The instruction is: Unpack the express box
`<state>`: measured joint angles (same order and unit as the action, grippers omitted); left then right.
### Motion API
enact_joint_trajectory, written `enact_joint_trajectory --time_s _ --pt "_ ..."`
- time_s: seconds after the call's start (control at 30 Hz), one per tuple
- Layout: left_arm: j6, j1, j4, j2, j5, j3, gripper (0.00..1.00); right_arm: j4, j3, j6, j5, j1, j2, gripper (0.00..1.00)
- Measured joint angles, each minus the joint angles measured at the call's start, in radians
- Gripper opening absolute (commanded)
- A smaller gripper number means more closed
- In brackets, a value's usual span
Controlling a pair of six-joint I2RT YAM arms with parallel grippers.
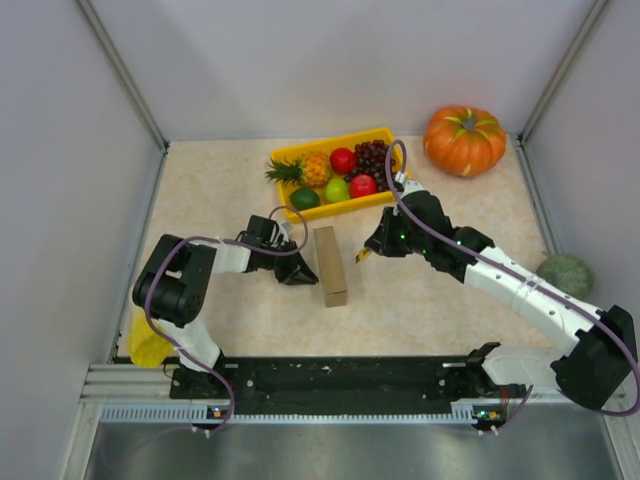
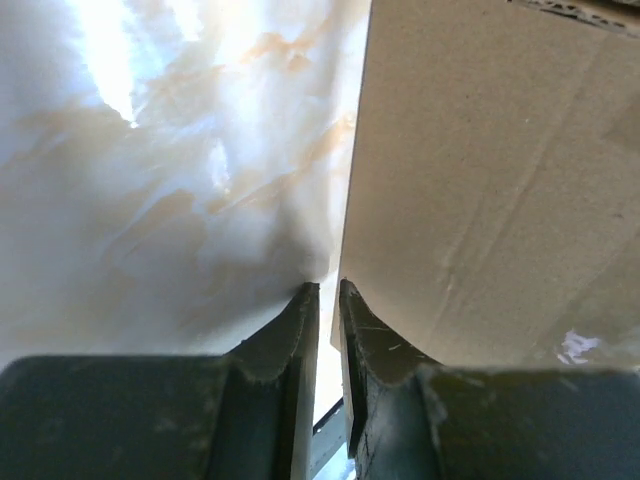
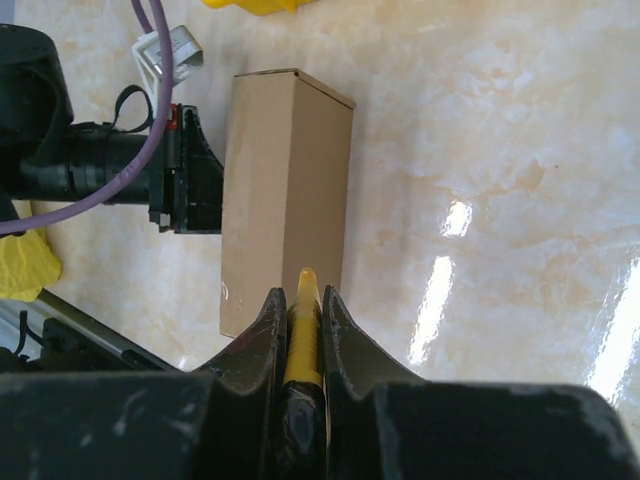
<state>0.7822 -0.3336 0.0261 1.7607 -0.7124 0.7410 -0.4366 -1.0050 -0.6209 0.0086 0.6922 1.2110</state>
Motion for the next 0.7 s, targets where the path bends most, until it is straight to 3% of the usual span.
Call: enact_joint_trajectory --time_s 0.17,0.33,0.43,0.47,0.7 --pt "-0.03 0.021 -0.122 -0.074 0.124 0.015 0.23 0.0 0.0 0.034 0.021 0.019 -0.002 0.0" --pt "-0.088 0.063 -0.272 -0.15 0.251 0.103 0.32 -0.003 -0.027 0.135 0.114 0.205 -0.002 0.0" --pt "-0.138 0.074 -0.333 -0.171 0.314 0.222 0.44 0.027 -0.045 0.204 0.196 0.338 -0.002 0.0" --pt "-0.154 0.075 -0.344 -0.174 0.328 0.265 0.53 0.041 -0.046 0.223 0.22 0.372 0.0 0.0" --pt "-0.193 0.075 -0.342 -0.124 0.303 0.494 0.55 0.14 -0.063 0.33 0.358 0.537 0.157 0.0"
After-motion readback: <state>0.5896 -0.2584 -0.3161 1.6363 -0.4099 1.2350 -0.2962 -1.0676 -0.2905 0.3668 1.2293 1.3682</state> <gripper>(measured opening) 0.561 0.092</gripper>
